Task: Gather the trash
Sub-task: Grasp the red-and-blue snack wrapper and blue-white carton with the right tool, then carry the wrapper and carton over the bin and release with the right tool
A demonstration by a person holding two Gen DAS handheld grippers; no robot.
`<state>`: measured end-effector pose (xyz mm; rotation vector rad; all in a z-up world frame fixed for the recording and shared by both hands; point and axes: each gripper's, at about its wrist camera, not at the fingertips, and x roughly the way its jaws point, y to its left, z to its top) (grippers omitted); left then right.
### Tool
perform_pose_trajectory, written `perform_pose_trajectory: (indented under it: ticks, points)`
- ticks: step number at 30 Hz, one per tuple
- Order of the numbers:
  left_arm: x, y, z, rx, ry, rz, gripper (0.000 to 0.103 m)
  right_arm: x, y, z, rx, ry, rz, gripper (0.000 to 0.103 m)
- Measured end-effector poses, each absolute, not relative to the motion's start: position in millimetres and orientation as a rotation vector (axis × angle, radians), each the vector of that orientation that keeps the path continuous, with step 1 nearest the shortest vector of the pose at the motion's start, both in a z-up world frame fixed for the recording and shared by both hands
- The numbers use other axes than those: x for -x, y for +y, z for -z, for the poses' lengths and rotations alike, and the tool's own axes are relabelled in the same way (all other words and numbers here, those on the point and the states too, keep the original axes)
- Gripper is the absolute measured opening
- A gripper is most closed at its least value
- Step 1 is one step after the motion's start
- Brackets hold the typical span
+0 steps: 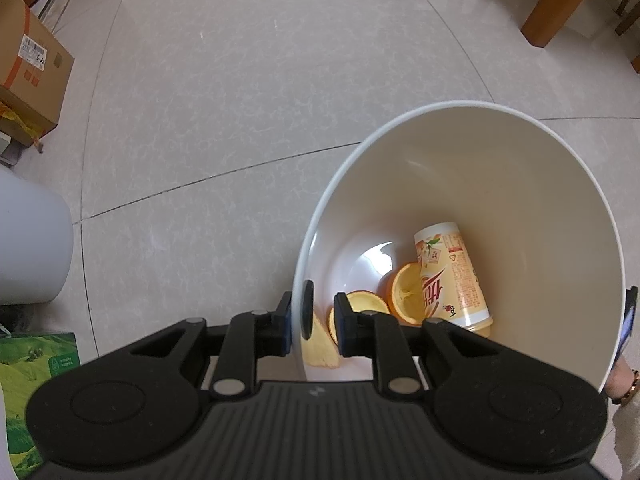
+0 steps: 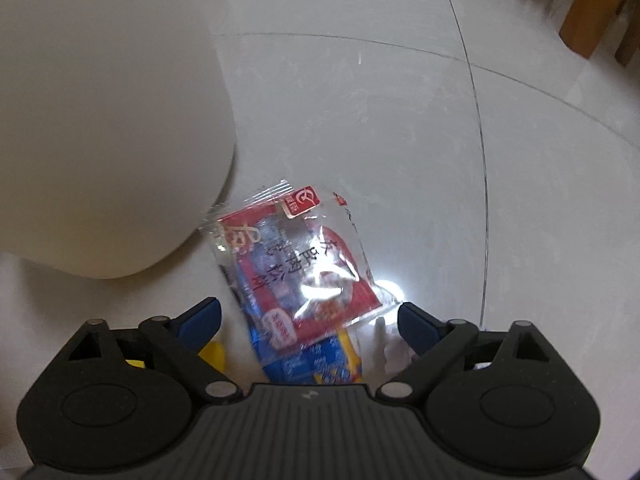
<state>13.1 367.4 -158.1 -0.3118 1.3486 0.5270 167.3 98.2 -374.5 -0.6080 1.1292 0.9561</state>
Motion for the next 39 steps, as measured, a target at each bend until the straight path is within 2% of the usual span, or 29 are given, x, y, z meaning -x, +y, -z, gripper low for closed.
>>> perform_pose_trajectory:
  ticks: [2, 5, 15, 19, 21, 22, 23, 25, 27, 28, 29, 36, 39]
  points:
    - [-13, 368, 158, 0.312, 1.349, -0.527, 0.018, -165, 103, 379, 0.626, 1.133, -0.955, 0.083]
    - [-13, 367, 158, 0.305, 1.349, -0.525, 0.019, -162, 103, 377, 0.639, 1.147, -0.956, 0.072]
    - [-13, 365, 158, 0.303, 1.344, -0.524, 0.02, -173, 85, 348, 0.543, 1.21, -0.89, 0.066]
    - [-13, 363, 158, 0.3, 1.347, -0.526, 0.021, -173, 72, 327, 0.541, 1.222, -0.872, 0.059]
    - [-13, 364, 158, 0.305, 1.343, -0.53, 0.021, -173, 67, 322, 0.542, 1.234, -0.864, 0.048]
    - [-13, 364, 158, 0.31, 1.342, -0.526, 0.021, -173, 66, 323, 0.544, 1.249, -0.86, 0.031]
    - [-12, 365, 157, 0.31, 1.342, -0.524, 0.021, -173, 64, 321, 0.549, 1.263, -0.853, 0.027]
    - [-11, 367, 156, 0.319, 1.337, -0.519, 0.02, -171, 64, 319, 0.568, 1.262, -0.852, 0.03]
    - [-10, 368, 155, 0.314, 1.335, -0.513, 0.02, -169, 66, 320, 0.601, 1.235, -0.824, 0.053]
    - [-9, 367, 155, 0.304, 1.338, -0.507, 0.02, -170, 65, 323, 0.608, 1.22, -0.798, 0.073]
    - [-9, 366, 155, 0.299, 1.342, -0.506, 0.02, -171, 63, 324, 0.599, 1.212, -0.781, 0.081]
    - [-14, 362, 157, 0.268, 1.354, -0.506, 0.02, -183, 60, 352, 0.597, 1.303, -0.716, 0.081]
    - [-15, 361, 158, 0.273, 1.355, -0.508, 0.02, -185, 64, 363, 0.611, 1.306, -0.694, 0.075]
